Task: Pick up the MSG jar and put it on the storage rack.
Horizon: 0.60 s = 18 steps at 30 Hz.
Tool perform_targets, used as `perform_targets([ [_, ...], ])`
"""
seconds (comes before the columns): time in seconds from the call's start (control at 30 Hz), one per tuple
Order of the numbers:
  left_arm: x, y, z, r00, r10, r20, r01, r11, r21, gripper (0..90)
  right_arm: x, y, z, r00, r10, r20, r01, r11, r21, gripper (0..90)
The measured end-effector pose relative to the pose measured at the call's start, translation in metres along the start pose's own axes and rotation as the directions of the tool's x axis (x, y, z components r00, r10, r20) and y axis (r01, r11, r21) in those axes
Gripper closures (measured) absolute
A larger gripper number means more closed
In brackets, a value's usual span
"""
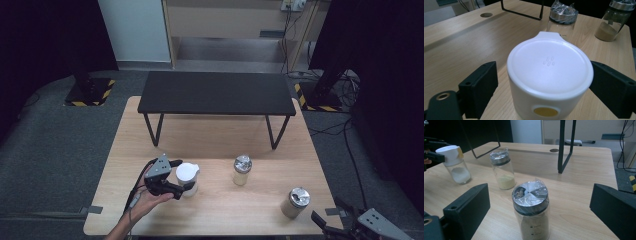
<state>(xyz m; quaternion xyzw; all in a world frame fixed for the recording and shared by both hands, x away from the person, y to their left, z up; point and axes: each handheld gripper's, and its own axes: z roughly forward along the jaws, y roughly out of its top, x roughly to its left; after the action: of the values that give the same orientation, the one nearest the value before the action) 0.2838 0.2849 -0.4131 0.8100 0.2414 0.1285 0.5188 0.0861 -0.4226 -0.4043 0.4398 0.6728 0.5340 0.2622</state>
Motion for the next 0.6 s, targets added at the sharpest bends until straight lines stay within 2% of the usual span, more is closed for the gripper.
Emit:
perform_targets([
  [0.23, 0.0021, -0.0045, 0.0007, 0.9999, 0.016, 0.007, -0.016, 0.9996, -0.023, 20.6, 0.0002, 0.0001, 0.0001, 1.0, -0.002, 0.001, 0.002, 1.0, 0.001, 3.5],
  [0.4, 0.0043, -0.0073, 0.0011, 0.9992, 0.026, 0.029, -0.025, 0.9989, -0.041, 29.1, 0.0003, 0.0001, 0.0, 1.0, -0.002, 0.0, 0.002, 1.0, 0.0, 3.5],
  [0.6, 0.0039, -0.0066, 0.0006, 0.9992, 0.03, 0.027, -0.029, 0.9988, -0.04, 29.4, 0.0001, 0.0, 0.0, 1.0, -0.002, 0.0, 0.002, 1.0, 0.0, 3.5],
])
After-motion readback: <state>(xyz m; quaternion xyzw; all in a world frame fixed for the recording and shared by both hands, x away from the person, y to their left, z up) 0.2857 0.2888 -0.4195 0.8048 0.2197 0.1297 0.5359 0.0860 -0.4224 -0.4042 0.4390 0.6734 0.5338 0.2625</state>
